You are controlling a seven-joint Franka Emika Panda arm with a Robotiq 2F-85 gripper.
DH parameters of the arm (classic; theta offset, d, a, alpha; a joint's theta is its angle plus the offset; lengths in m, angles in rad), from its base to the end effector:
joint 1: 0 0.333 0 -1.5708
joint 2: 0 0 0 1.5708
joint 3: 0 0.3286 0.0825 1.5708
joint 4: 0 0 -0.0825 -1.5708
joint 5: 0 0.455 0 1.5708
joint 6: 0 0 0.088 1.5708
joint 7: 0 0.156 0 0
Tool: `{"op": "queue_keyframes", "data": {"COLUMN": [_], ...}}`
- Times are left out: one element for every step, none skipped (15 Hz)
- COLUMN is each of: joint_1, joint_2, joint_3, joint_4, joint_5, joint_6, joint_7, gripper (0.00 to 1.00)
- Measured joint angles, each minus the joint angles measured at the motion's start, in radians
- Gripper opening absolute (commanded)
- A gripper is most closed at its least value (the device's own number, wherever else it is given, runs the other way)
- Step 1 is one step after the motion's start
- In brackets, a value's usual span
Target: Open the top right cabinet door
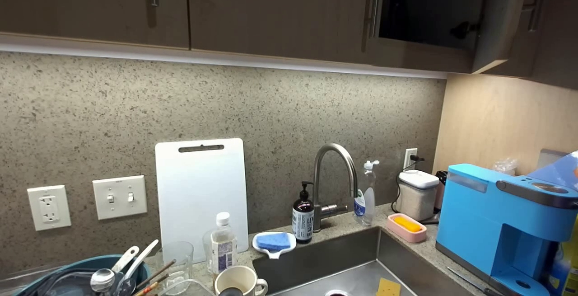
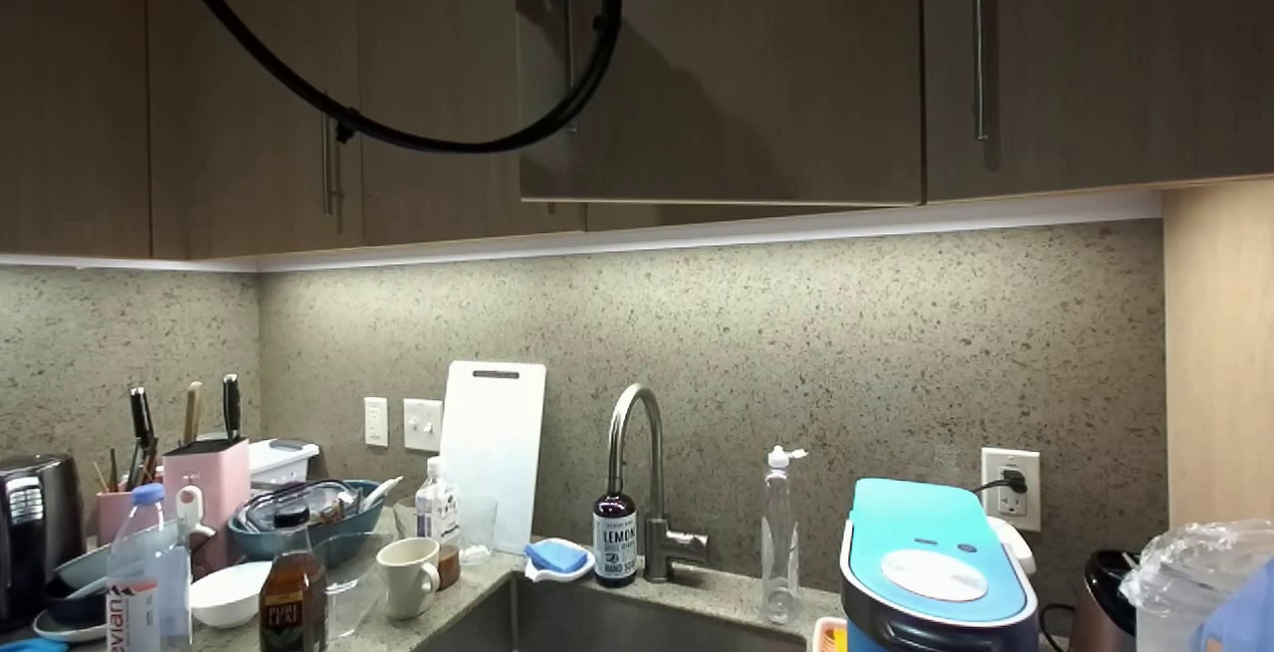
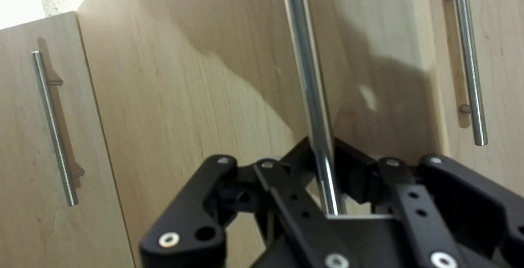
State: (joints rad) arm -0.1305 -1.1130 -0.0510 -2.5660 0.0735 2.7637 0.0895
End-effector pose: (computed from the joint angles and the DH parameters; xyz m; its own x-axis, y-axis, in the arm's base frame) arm 0.3502 -0.0743 0.7318 0.2241 -0.2375 0.9452 -0.1636 -0.9653 -0.2038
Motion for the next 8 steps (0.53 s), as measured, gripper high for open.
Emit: {"op": "queue_keyframes", "data": {"joint_1": [-0.006, -0.010, -0.013, -0.017, -0.020, -0.022, -0.022, -0.023], "joint_2": [-0.007, -0.010, -0.010, -0.010, -0.010, -0.010, -0.010, -0.010], "joint_3": [0.002, 0.005, 0.009, 0.012, 0.014, 0.015, 0.015, 0.016], "joint_4": [-0.007, -0.014, -0.019, -0.022, -0.024, -0.024, -0.024, -0.024], "joint_5": [0.000, 0.001, 0.001, 0.001, 0.001, 0.001, 0.001, 0.001], "joint_6": [0.008, 0.020, 0.031, 0.037, 0.041, 0.042, 0.042, 0.042], "joint_7": [0.000, 0.002, 0.007, 0.010, 0.012, 0.012, 0.012, 0.013], "gripper": [0.03, 0.03, 0.03, 0.03, 0.03, 0.02, 0.09, 0.08]}}
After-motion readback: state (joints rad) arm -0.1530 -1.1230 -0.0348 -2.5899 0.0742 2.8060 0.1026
